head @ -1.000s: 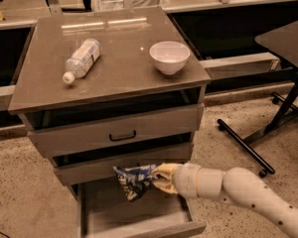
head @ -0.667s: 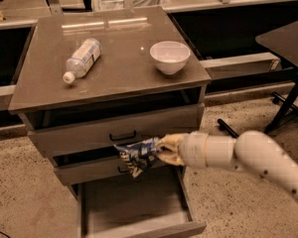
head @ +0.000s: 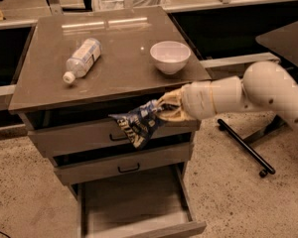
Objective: Pick blue chip bag from bottom drawer and place on counter
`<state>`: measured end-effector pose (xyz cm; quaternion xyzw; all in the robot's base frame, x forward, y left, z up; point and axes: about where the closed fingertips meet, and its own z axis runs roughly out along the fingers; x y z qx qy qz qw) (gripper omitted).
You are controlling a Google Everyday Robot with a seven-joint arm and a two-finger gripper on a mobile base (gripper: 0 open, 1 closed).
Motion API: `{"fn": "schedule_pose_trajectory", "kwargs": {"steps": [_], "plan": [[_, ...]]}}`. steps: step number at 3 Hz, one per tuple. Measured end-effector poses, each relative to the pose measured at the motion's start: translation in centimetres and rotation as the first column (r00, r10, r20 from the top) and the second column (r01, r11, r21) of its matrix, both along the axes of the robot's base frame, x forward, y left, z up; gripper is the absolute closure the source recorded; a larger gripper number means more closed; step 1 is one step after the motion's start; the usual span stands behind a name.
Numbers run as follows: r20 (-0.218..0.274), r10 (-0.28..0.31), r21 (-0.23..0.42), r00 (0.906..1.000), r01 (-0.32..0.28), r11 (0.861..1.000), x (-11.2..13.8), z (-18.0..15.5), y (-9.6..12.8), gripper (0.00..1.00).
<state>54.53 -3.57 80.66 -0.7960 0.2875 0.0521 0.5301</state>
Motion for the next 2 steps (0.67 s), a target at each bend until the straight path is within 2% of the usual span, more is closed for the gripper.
{"fn": "schedule_pose_trajectory", "kwargs": {"steps": [1,2], "plan": [[0.012,0.036,-0.001,0.9993,-0.036,0.999,0.72,2.48,-1.01,1.00],[0.013,0.034,0.000,0.9993,-0.034,0.999,0.69,2.50,-1.06,1.00]]}}
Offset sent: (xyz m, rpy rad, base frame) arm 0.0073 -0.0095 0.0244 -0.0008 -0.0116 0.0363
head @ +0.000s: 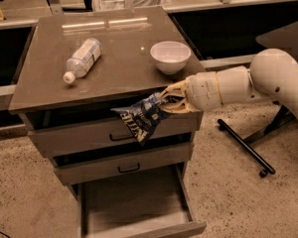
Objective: Pick blue chip bag from bottom drawer and place on counter
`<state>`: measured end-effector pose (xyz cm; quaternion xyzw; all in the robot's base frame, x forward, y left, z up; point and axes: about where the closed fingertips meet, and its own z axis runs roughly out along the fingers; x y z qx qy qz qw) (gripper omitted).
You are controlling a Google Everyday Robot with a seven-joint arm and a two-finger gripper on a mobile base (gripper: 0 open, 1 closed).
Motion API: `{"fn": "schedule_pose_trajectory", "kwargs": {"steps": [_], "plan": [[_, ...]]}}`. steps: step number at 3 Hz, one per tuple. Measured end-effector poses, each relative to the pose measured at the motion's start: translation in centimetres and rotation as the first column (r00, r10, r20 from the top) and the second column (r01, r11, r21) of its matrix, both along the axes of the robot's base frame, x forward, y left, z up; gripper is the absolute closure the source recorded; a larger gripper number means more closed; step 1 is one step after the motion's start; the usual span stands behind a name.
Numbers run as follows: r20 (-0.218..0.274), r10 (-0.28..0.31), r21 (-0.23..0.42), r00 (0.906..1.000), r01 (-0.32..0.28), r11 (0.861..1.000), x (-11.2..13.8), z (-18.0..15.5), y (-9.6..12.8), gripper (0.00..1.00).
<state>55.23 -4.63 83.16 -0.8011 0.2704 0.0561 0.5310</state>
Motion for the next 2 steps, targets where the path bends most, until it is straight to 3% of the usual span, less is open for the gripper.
{"fn": "schedule_pose_trajectory", "kwargs": {"steps": [1,2], "plan": [[0.044,0.047,-0.049,0.9979,-0.045,0.998,1.7,2.8,1.8,1.00],[0.136,0.155,-0.103,0.9786,-0.141,0.985,4.2,8.1,5.7,1.00]]}}
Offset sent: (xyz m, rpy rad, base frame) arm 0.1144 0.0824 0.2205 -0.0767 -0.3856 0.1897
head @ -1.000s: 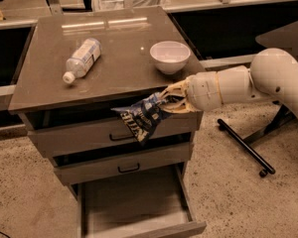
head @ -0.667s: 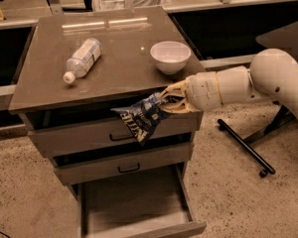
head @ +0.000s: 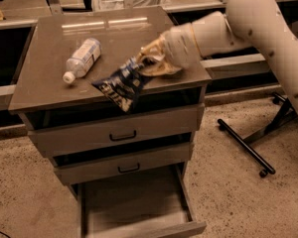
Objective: Pick blue chip bag from bottom drawer and place on counter
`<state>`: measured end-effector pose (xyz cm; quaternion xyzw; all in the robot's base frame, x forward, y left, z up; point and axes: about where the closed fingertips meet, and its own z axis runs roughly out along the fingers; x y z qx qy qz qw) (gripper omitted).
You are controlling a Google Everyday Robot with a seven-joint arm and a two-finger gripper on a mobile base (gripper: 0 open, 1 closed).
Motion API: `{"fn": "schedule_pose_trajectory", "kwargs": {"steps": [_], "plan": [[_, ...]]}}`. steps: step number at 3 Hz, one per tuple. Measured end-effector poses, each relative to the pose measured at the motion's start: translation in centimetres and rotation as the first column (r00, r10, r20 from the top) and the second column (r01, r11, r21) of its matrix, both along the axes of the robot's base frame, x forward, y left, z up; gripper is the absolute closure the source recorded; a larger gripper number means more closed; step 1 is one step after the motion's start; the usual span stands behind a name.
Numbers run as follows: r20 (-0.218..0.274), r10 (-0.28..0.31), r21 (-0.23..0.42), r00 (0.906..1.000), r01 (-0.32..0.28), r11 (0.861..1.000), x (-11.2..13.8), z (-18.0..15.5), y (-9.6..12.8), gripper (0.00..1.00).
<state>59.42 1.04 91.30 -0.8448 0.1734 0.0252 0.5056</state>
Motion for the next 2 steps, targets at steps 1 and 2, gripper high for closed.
{"fn": "schedule_pose_trajectory", "kwargs": {"steps": [1,2], "plan": [[0.027,0.039,-0.037,0.9989,-0.038,0.999,4.0,1.9,2.3,1.00],[0.048,-0.084,-0.012,0.9953,0.085,0.996,10.2,4.3,2.2,1.00]]}}
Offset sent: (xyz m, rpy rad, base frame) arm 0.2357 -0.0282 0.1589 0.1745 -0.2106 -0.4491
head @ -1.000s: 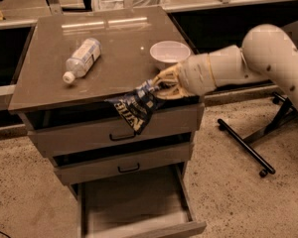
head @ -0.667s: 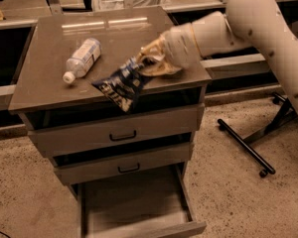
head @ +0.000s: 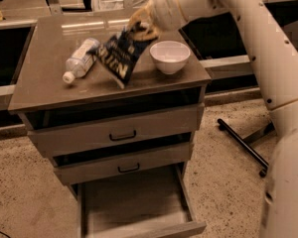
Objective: Pick blue chip bag from bottom drawer and place on counter
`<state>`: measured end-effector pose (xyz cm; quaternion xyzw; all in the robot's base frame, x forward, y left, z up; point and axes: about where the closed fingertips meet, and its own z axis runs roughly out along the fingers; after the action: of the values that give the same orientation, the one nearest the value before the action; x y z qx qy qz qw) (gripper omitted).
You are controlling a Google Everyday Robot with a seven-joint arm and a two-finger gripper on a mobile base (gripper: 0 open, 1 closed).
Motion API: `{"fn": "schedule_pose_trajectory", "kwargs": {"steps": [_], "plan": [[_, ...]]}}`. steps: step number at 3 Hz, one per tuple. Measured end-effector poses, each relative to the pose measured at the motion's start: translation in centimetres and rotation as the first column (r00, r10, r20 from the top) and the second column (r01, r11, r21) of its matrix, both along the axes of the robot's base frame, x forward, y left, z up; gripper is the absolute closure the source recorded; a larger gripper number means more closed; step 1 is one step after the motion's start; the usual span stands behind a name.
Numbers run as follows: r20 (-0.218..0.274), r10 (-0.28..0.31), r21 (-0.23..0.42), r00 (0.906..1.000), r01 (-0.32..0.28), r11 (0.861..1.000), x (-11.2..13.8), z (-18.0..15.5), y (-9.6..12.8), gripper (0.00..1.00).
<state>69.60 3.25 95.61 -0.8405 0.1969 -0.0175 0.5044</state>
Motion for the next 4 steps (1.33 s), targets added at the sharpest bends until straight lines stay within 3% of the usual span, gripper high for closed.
{"fn": "schedule_pose_trajectory", "kwargs": {"steps": [1,2,3,4], "plan": [[0.055,-0.191,0.153,0.9801,0.181,0.972,6.1,3.7,-2.1,1.00],[0.092,-0.359,0.256,0.9290,0.326,0.910,10.4,6.6,-3.4,1.00],[0.120,-0.529,0.284,0.8398,0.482,0.829,13.7,7.4,-6.1,0.86],[0.111,-0.585,0.303,0.8032,0.533,0.790,15.1,6.7,-6.1,0.63]]}}
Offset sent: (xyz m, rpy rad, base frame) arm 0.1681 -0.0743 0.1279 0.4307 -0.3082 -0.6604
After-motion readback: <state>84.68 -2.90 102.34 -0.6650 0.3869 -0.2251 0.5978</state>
